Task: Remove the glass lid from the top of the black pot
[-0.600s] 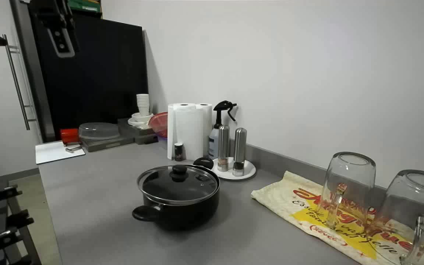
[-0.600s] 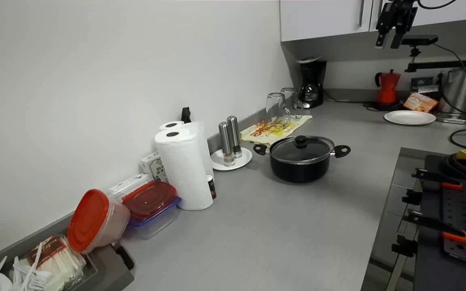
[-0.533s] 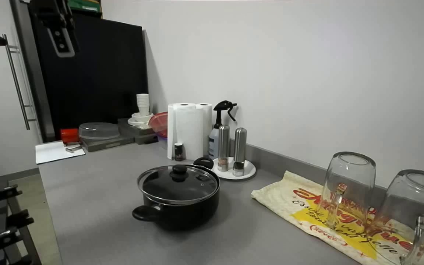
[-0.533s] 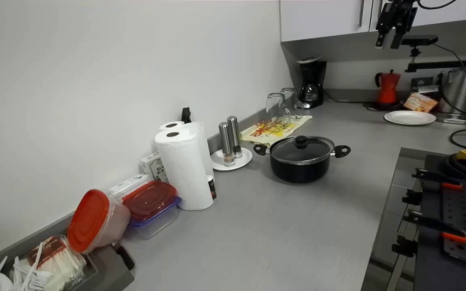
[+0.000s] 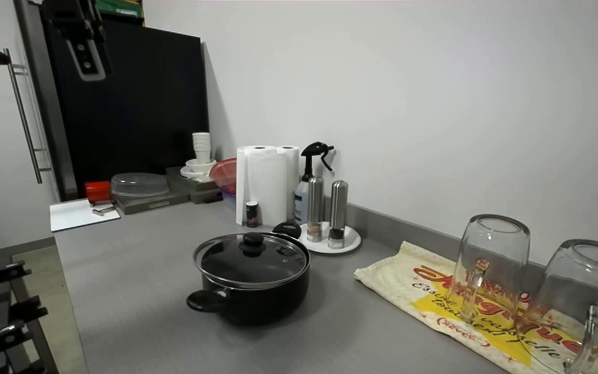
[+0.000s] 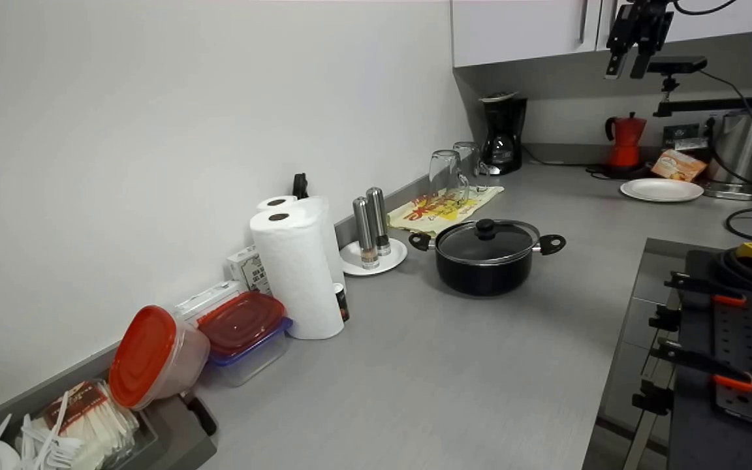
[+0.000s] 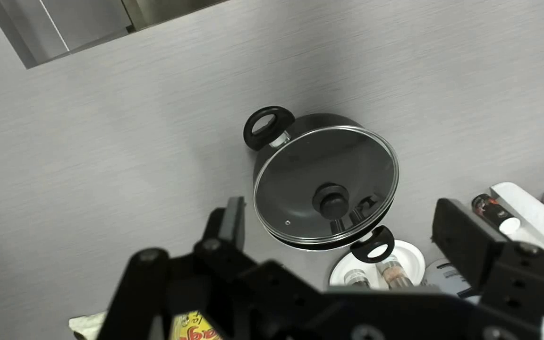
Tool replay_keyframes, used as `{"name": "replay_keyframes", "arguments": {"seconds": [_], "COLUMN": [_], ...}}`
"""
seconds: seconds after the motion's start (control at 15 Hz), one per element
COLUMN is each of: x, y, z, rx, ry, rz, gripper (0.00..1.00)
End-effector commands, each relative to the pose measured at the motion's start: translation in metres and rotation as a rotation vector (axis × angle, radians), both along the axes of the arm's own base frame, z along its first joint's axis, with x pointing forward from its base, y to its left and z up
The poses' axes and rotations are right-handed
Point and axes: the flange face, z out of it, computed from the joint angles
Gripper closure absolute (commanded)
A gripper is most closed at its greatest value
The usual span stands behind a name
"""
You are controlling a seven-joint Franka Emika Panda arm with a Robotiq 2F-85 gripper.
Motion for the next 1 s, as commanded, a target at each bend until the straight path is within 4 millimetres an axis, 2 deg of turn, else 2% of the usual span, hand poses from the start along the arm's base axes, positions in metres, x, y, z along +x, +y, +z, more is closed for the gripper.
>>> {"name": "replay_keyframes", "arguments": {"seconds": [0.0,0.33,0.47,0.53,0.6,0.73,0.87,0.93], "x": [0.017,0.097,0.134,0.155,0.175,0.215,0.253,0.269], "y": [-0.004,0.009,0.019,0.026,0.031,0.040,0.044,0.044], "z": [0.021,0.104,0.128,0.133,0.135,0.121,0.095,0.072], "rx": [-0.042,-0.225,-0.274,-0.282,-0.290,-0.285,-0.277,-0.266], "ry": [-0.057,-0.256,-0.313,-0.334,-0.344,-0.314,-0.253,-0.207], "rz": [0.019,0.163,0.221,0.239,0.255,0.284,0.303,0.308], "gripper": [0.00,0.00,0.00,0.00,0.00,0.00,0.00,0.00]}}
